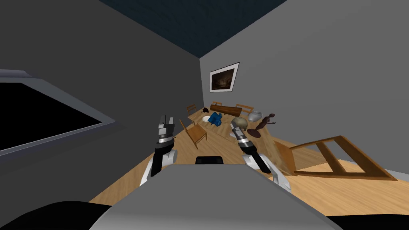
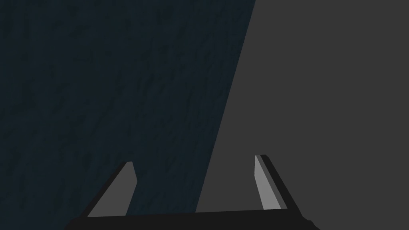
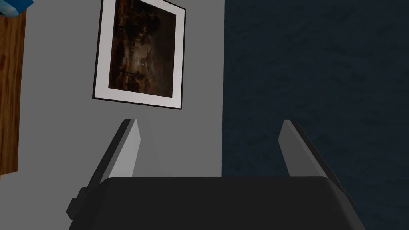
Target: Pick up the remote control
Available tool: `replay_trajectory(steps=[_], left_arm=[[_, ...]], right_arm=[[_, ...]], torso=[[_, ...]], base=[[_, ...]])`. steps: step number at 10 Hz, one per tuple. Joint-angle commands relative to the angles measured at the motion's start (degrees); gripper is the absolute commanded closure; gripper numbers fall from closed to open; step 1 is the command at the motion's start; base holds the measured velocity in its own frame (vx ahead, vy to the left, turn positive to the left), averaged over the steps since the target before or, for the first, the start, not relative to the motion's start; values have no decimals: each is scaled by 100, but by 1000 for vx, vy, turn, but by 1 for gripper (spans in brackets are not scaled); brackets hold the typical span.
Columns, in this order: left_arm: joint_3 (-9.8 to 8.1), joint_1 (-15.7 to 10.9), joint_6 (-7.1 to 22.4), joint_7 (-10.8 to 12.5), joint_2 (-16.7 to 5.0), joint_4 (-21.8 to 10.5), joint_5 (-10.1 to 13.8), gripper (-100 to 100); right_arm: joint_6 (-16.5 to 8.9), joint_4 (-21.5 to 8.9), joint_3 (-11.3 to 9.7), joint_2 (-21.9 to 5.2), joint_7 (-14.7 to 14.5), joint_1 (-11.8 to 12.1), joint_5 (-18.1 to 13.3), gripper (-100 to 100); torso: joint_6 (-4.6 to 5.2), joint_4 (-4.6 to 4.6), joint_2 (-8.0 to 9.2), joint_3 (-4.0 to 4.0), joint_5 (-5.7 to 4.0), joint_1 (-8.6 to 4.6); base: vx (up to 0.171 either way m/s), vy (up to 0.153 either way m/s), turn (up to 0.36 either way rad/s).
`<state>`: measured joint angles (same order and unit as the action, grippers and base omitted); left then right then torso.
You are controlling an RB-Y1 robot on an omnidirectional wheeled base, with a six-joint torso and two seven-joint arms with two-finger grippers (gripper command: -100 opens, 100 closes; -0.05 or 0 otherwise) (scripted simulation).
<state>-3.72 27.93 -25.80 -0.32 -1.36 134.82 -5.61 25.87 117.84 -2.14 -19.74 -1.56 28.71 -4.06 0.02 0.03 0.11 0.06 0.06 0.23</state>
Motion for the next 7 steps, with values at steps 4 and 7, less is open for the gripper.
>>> replay_trajectory(steps=[4,7], left_arm=[[0,-1,0,0,0,0,0,0],[1,0,0,0,0,0,0,0]], right_arm=[[-55,-351,-23,-630,-202,63,-210,-100],[-103,-747,-56,-1199,-404,87,-421,-100]], torso=[[-3,0,1,0,-1,-2],[-4,-1,-6,-4,2,15]], base=[[-19,65,140],[-2,98,209]])
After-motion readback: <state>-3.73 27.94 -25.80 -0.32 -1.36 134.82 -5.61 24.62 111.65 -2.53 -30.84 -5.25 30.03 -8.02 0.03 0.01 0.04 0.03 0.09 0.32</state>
